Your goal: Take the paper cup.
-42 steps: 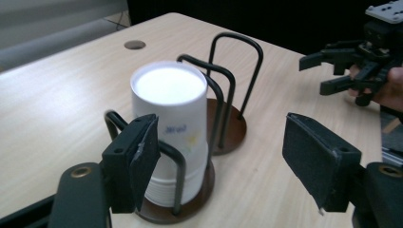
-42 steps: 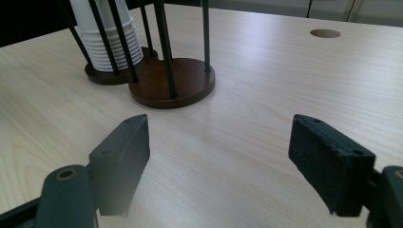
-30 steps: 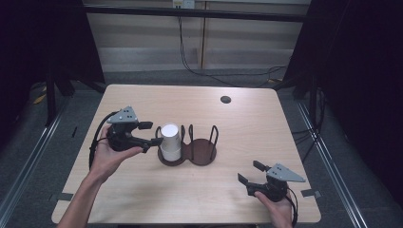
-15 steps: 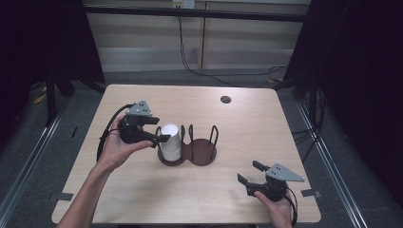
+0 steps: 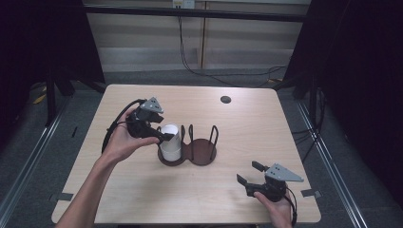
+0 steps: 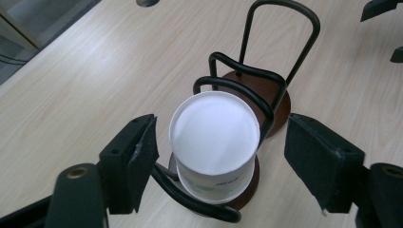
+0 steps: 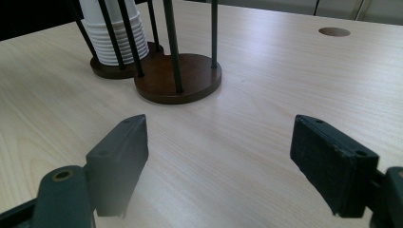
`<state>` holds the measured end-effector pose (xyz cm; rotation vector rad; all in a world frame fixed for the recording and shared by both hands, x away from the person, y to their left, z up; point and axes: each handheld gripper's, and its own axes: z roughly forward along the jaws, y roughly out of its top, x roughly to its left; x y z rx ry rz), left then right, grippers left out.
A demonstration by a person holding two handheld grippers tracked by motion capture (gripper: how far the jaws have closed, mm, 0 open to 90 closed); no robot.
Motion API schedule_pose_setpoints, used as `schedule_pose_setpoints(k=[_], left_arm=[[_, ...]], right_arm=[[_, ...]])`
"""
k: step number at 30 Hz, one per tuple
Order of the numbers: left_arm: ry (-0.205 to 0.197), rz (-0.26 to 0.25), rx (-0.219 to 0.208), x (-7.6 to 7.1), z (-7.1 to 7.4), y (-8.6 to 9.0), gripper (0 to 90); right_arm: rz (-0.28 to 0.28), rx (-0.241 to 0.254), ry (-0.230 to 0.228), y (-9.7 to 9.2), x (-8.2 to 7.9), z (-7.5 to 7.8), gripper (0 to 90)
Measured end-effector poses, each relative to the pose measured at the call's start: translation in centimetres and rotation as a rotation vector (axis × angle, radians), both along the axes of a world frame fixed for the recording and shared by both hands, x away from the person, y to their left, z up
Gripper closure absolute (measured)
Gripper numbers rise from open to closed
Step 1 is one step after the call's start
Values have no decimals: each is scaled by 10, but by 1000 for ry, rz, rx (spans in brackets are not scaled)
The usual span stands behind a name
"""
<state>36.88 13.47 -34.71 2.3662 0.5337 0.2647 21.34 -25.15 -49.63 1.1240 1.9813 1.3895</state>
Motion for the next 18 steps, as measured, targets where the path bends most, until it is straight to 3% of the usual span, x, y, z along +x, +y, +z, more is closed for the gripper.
schedule_pose_setpoints(k=[4,5,8,9,13,15,18], left_arm=[[0,-14,39,3,1,-7,279],[1,-21,68,4,1,-11,281],[13,-16,81,5,-1,-15,275],[20,-27,114,8,-3,-18,270],[19,-11,159,9,-4,-24,270],[-7,-15,189,7,-3,-29,272],[-7,-16,252,10,-6,-36,273]], right_arm=[[2,-3,1,0,0,0,197],[1,-1,1,0,0,0,196],[2,-3,1,0,0,0,196],[3,-4,1,0,0,0,196],[5,-3,2,0,0,0,196],[7,-2,5,0,0,0,195],[9,-1,5,1,0,0,195]])
